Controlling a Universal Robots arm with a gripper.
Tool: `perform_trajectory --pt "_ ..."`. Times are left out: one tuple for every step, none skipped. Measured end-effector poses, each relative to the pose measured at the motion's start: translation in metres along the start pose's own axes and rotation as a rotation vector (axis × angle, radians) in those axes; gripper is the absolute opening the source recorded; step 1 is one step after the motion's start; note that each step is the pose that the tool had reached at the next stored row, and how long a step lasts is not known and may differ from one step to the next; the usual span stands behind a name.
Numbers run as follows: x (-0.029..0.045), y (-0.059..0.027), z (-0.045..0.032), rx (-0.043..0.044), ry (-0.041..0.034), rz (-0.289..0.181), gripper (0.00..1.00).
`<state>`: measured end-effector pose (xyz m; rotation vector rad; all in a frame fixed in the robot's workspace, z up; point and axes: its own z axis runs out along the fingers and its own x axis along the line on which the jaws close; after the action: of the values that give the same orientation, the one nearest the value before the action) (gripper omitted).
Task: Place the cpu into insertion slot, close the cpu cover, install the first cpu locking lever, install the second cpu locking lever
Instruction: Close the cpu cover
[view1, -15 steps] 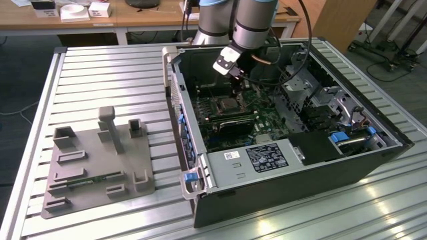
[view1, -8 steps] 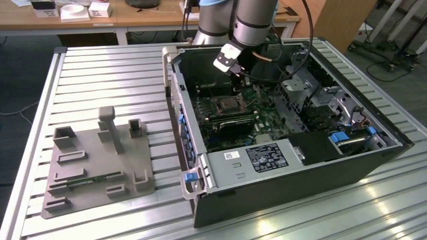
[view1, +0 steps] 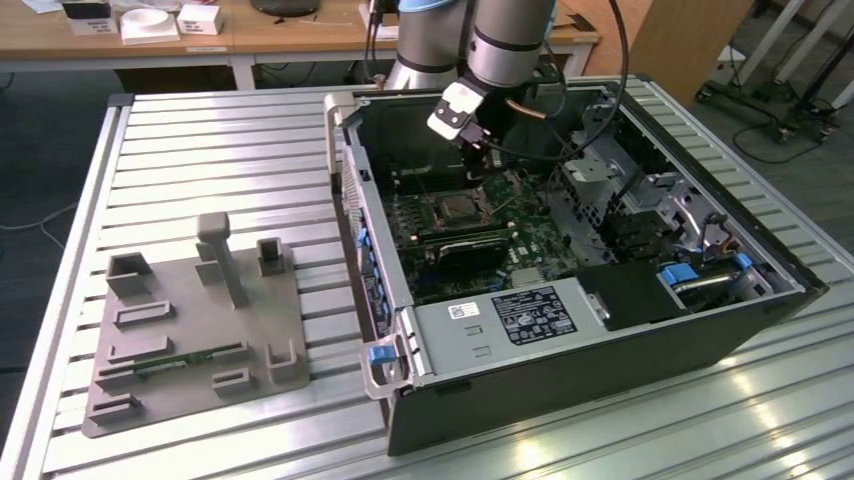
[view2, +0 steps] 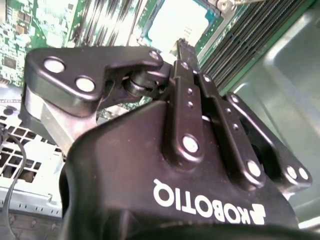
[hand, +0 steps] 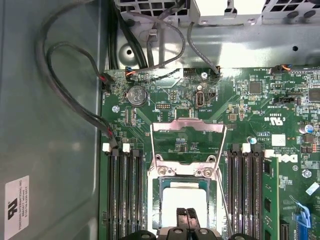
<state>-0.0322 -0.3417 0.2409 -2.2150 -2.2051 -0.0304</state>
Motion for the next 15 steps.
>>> perform_trajectory --pt "0.0000 0.0022 0.0000 0.0001 -0.0003 0.000 0.10" --pt "0.0001 0.0051 0.0001 0.0000 -0.0001 0.000 0.10" --pt "0.0001 0.0089 0.0001 -0.0001 0.0000 0.000 0.10" --pt "0.0000 0.0127 0.0001 0.0000 -0.0001 0.000 0.10" --pt "0.0000 0.0161 0.0001 0.0000 -0.0001 0.000 0.10" --pt "0.0000 0.0195 0.0002 0.0000 0.0000 0.000 0.10" --pt "0.0000 0.0212 0.0002 0.0000 0.0000 0.000 0.10" --pt "0.0001 0.0216 0.0001 -0.0001 0.0002 0.000 0.10" --pt "0.0001 0.0217 -0.0005 0.0000 -0.0002 0.000 0.10" --pt "0.0001 0.0217 -0.0017 0.0000 -0.0002 0.000 0.10" --pt "0.0002 0.0217 -0.0033 -0.0001 0.0000 0.000 0.10" --pt "0.0003 0.0217 -0.0054 -0.0001 -0.0001 0.000 0.10" --pt "0.0004 0.0217 -0.0085 -0.0004 0.0001 0.000 0.10" --pt "0.0004 0.0217 -0.0111 -0.0004 0.0000 0.000 0.10" --pt "0.0005 0.0217 -0.0136 -0.0009 -0.0001 0.000 0.10"
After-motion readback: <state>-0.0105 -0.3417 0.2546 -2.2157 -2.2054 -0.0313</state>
